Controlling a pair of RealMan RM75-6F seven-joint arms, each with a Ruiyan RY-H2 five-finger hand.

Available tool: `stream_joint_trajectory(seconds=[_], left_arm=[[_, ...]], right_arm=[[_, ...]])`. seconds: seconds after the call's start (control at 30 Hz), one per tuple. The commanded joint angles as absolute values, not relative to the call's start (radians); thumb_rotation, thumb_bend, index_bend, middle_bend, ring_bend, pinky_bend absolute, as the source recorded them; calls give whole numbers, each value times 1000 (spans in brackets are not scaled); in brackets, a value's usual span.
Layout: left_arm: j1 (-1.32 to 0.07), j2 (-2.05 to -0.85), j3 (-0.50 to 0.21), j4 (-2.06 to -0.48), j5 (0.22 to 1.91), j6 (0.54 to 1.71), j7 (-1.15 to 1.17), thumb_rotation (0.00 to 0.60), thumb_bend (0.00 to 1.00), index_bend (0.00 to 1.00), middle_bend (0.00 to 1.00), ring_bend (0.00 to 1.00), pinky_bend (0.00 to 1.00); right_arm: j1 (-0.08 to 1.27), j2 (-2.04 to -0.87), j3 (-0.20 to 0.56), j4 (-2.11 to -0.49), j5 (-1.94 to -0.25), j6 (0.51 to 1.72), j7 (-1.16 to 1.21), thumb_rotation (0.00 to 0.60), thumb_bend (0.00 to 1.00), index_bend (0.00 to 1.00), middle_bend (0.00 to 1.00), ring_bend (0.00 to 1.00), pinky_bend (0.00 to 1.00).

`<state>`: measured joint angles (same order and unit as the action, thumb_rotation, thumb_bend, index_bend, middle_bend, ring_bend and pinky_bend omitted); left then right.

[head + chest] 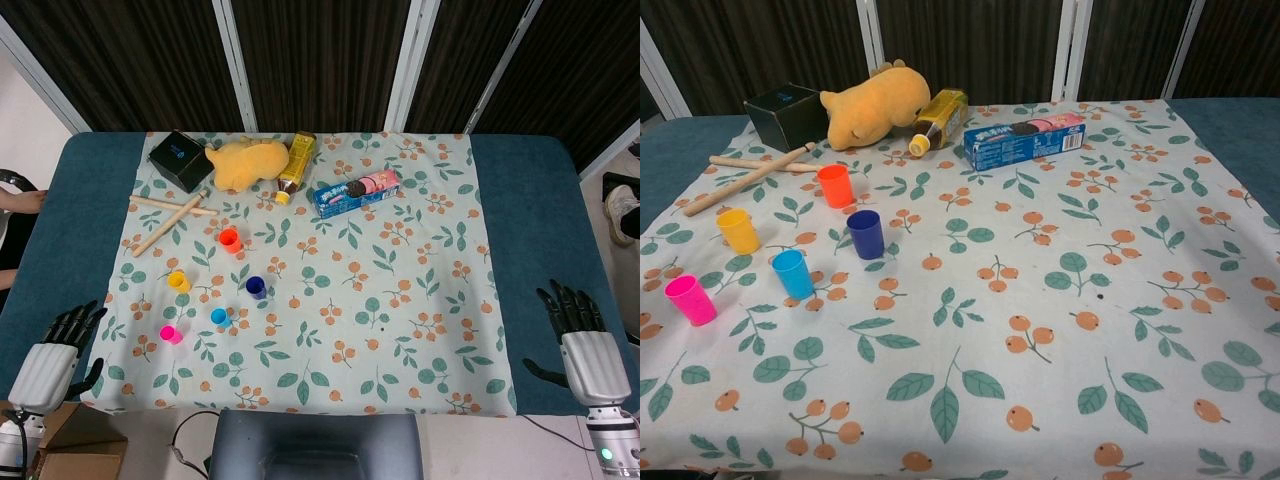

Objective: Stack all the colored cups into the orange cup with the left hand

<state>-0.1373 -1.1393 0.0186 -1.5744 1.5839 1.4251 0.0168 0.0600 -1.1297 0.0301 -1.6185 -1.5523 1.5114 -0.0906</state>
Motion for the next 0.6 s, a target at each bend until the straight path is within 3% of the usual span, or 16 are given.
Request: stream_joint_trajectory(seconds=[0.03, 0.27, 0.3, 0.37, 0.43, 0.47, 0.5, 0.57, 0.6], left_arm=[[-136, -1142, 23, -1578, 1590, 1428, 26, 600, 458, 0, 0, 0, 111], [-161, -1172, 31, -1552, 1668, 1444, -45, 600, 492, 0, 1, 0, 90], [-169, -1185, 30, -1538, 1682, 1447, -75, 600, 495, 0, 17, 15, 101], [-190, -1220, 10, -1520, 1706, 1466, -113, 600, 486, 0, 97, 115, 219], [-213, -1261, -19, -1513, 1734, 1499, -127, 600, 472, 1, 278, 351, 538], [-225, -1273, -31, -1523, 1746, 1506, -129, 600, 464, 13, 417, 524, 763], [-240, -1284, -42, -1537, 1756, 1509, -131, 600, 458, 35, 540, 667, 898], [-279, -1299, -63, -1591, 1760, 1478, -119, 600, 448, 92, 754, 881, 998], [-297, -1305, -73, -1622, 1749, 1451, -107, 600, 443, 124, 851, 953, 1000]], right_arm=[[61, -1128, 29, -1620, -1557, 1511, -88, 600, 135, 0, 0, 0, 0], [58, -1122, 19, -1626, -1577, 1514, -69, 600, 134, 0, 0, 0, 0], [57, -1120, 19, -1627, -1579, 1517, -63, 600, 134, 0, 0, 0, 0], [57, -1117, 19, -1626, -1586, 1521, -54, 600, 134, 0, 0, 0, 0], [60, -1120, 23, -1621, -1582, 1518, -59, 600, 135, 0, 0, 0, 0], [60, -1124, 26, -1619, -1577, 1517, -66, 600, 135, 0, 0, 0, 0], [61, -1128, 29, -1617, -1572, 1515, -73, 600, 134, 0, 0, 0, 0], [66, -1135, 30, -1617, -1568, 1505, -79, 600, 134, 0, 0, 0, 0], [68, -1136, 29, -1617, -1568, 1500, -78, 600, 134, 0, 0, 0, 0]])
